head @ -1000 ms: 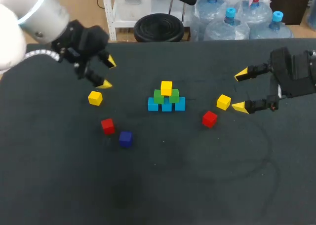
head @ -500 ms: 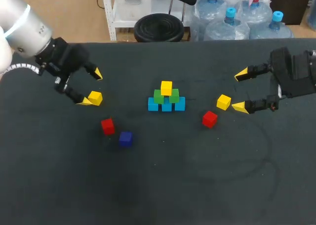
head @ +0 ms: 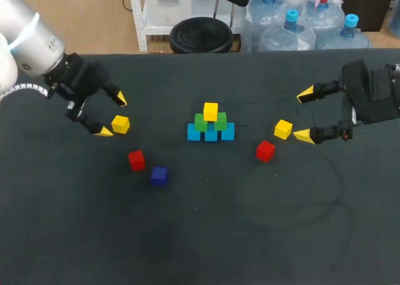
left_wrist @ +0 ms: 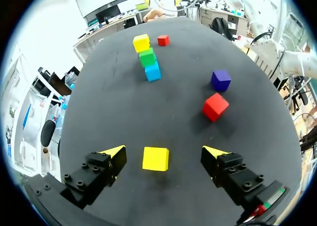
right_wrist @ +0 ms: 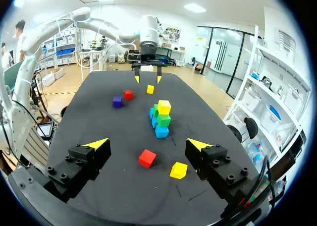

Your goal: Place the blue cubes, place green cubes on the blue cubes, place the yellow cubes on the green cubes, then place the red cubes on the yellow cubes, and place purple cube on the red cubes.

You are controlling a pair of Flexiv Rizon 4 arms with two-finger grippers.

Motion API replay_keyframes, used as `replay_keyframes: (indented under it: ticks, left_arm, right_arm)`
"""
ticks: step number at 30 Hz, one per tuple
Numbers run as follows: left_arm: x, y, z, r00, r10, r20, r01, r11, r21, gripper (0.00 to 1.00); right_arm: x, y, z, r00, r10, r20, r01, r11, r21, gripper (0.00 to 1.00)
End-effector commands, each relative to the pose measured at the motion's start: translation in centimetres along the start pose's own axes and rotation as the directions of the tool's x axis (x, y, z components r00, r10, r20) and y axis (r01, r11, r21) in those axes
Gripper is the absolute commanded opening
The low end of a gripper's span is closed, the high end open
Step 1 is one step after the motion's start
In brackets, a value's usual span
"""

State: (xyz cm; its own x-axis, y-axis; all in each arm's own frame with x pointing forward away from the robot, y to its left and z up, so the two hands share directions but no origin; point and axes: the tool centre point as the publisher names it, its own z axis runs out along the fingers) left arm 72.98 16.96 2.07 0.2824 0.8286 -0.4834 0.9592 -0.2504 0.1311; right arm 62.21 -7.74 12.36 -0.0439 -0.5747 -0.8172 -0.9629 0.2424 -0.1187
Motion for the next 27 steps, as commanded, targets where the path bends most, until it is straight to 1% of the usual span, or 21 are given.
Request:
replay_keyframes:
  ticks: [1, 9, 10, 13, 15, 17, 19, 21, 24, 27]
  left_arm:
    - [0.8, 0.8, 0.5, 1.0, 0.001, 0.004, -0.001, 1.0, 0.013, 1.0]
    - [1.6, 1.1, 0.9, 1.0, -0.002, 0.005, 0.002, 1.0, 0.018, 1.0]
    - [1.6, 1.1, 1.0, 1.0, -0.003, 0.005, 0.003, 1.0, 0.02, 0.99]
    - [1.6, 1.1, 1.1, 1.0, -0.003, 0.006, 0.003, 1.0, 0.023, 0.9]
    - [1.7, 1.1, 1.2, 1.0, -0.004, 0.007, 0.004, 1.0, 0.025, 0.74]
    - [1.7, 1.1, 1.4, 1.0, -0.005, 0.007, 0.005, 1.0, 0.029, 0.71]
    - [1.7, 1.1, 1.5, 1.0, -0.003, 0.006, 0.003, 0.999, 0.034, 0.64]
    - [1.6, 1.1, 1.6, 1.0, -0.002, 0.006, 0.002, 0.999, 0.038, 0.63]
    - [1.6, 1.2, 1.7, 1.0, 0.002, 0.006, -0.002, 0.999, 0.044, 0.58]
    - [1.6, 1.3, 1.8, 1.0, 0.004, 0.005, -0.005, 0.999, 0.049, 0.57]
  right_arm:
    - [0.0, 0.0, 0.0, 1.0, 0.0, -0.002, 0.0, 1.0, 0.0, 1.0]
    - [0.0, 0.0, 0.0, 1.0, 0.0, -0.002, 0.0, 1.0, 0.0, 1.0]
    - [0.0, 0.0, 0.0, 1.0, 0.0, -0.002, 0.0, 1.0, 0.0, 1.0]
    - [0.0, 0.0, 0.0, 1.0, 0.0, -0.002, 0.0, 1.0, 0.0, 1.0]
    - [0.0, 0.0, 0.0, 1.0, 0.0, -0.002, 0.0, 1.0, 0.0, 1.0]
    - [0.0, 0.0, 0.0, 1.0, 0.0, -0.002, 0.0, 1.0, 0.0, 1.0]
    - [0.0, 0.0, 0.0, 1.0, 0.0, -0.002, 0.0, 1.0, 0.0, 1.0]
    - [0.0, 0.0, 0.0, 1.0, 0.0, -0.002, 0.0, 1.0, 0.0, 1.0]
    - [0.0, 0.0, 0.0, 1.0, 0.0, -0.002, 0.0, 1.0, 0.0, 1.0]
    - [0.0, 0.0, 0.0, 1.0, 0.0, -0.002, 0.0, 1.0, 0.0, 1.0]
